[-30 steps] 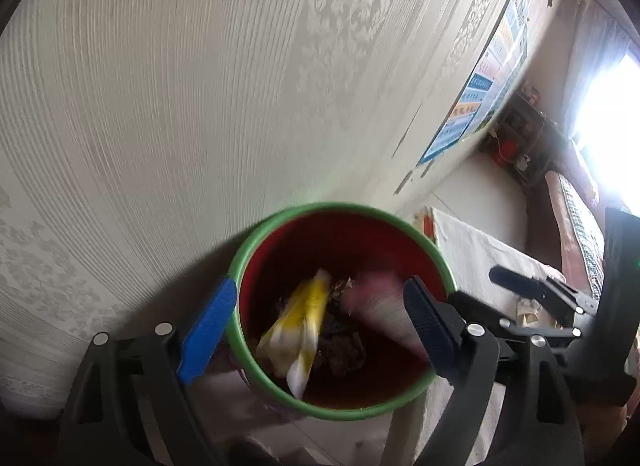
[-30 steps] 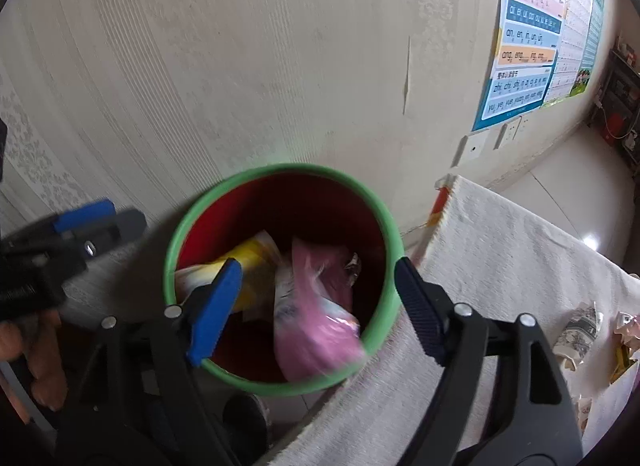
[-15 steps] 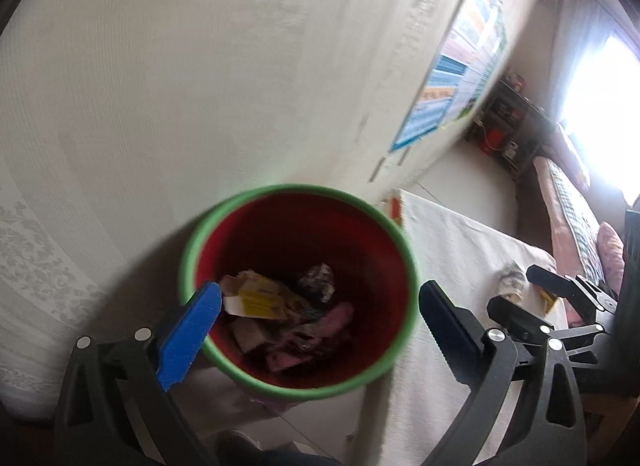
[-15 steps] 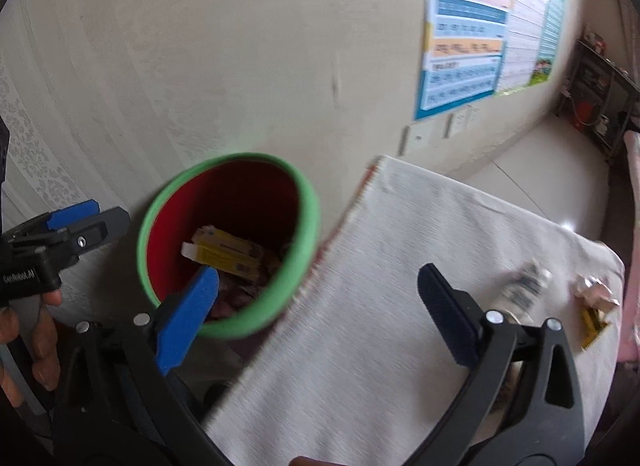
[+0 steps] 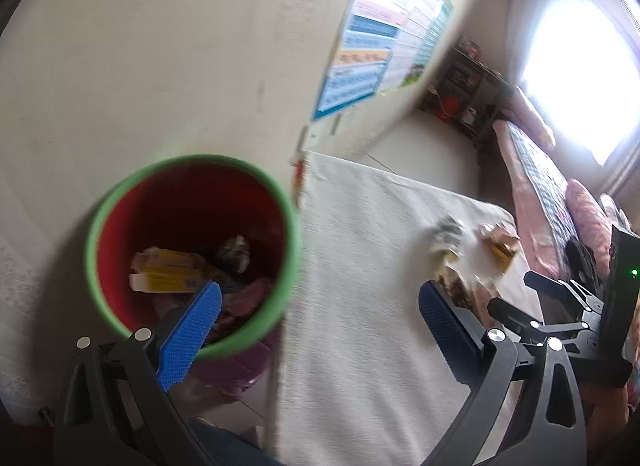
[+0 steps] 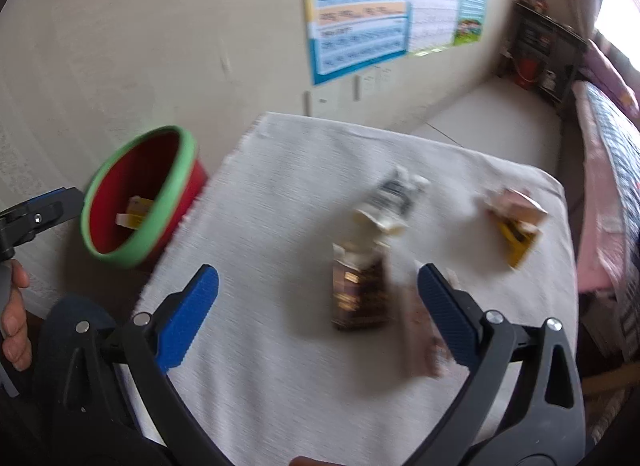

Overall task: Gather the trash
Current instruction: 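Move both open tools back over the table, then grasp the brown Baisha box with the left gripper while the right gripper grasps the white-pink carton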

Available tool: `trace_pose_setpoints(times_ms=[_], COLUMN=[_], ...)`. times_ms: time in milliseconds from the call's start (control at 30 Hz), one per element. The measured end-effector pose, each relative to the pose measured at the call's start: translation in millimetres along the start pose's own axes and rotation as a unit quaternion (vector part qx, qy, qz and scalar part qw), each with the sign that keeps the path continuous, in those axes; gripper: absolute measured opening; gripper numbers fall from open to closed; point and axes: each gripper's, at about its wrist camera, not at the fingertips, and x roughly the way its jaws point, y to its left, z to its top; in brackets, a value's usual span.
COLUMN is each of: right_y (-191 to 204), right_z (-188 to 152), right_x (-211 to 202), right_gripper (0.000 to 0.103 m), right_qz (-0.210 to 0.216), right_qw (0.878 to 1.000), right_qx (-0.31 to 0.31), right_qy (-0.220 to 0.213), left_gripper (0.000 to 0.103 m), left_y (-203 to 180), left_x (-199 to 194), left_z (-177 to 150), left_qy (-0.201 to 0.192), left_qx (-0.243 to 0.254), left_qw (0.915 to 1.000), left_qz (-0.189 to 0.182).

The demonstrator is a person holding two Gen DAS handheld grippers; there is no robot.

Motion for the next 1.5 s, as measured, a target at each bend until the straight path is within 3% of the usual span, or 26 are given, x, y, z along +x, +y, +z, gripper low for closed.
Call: trace_pose_setpoints(times_ms=[233,500,733,1067,1333,1500], right_y=[-54.9,-90.8,-108.4,-102.5,-105.9,-108.2], right_z=[-21.1,-42.4,-49.5,-58.9,-60.2,-57.3], right_x=[-14.0,-21.8,-13.6,19.6,41.1,49.2], right_gripper=[0.098,0.098,0.098,0.094,0.087,0.079], right_qz=[-0.031,-0.047,-0.052,-0.039,-0.033,-0.027], right_qw=[0.999,0.998,0.997,0.997,0.996,0.996], right_qx=[0.035,0.042,0.049,0.035,0.035,0.037], right_qy=[0.002,0.011,0.027,0.061,0.079,0.081], left_gripper=[0.095,0.095,0.095,0.093,0.07,0.049], left_y=[-53.8,-102.2,-121.1,-127.6,-136.6,-140.6], left_x=[12.7,32.8,55.1,96.6,139.3,165.0], left_z=[-11.0,-18.6,-25.4,-33.7,-34.1,-32.7], left_qy=[0.018,0.05,0.083,0.128,0.169,0.189], left_qx=[0.031,0.047,0.042,0.028,0.016,0.004], left_qw=[0.9989,0.9951,0.9919,0.9875,0.9799,0.9764], left_qz=[-0.031,-0.071,-0.087,-0.087,-0.104,-0.105])
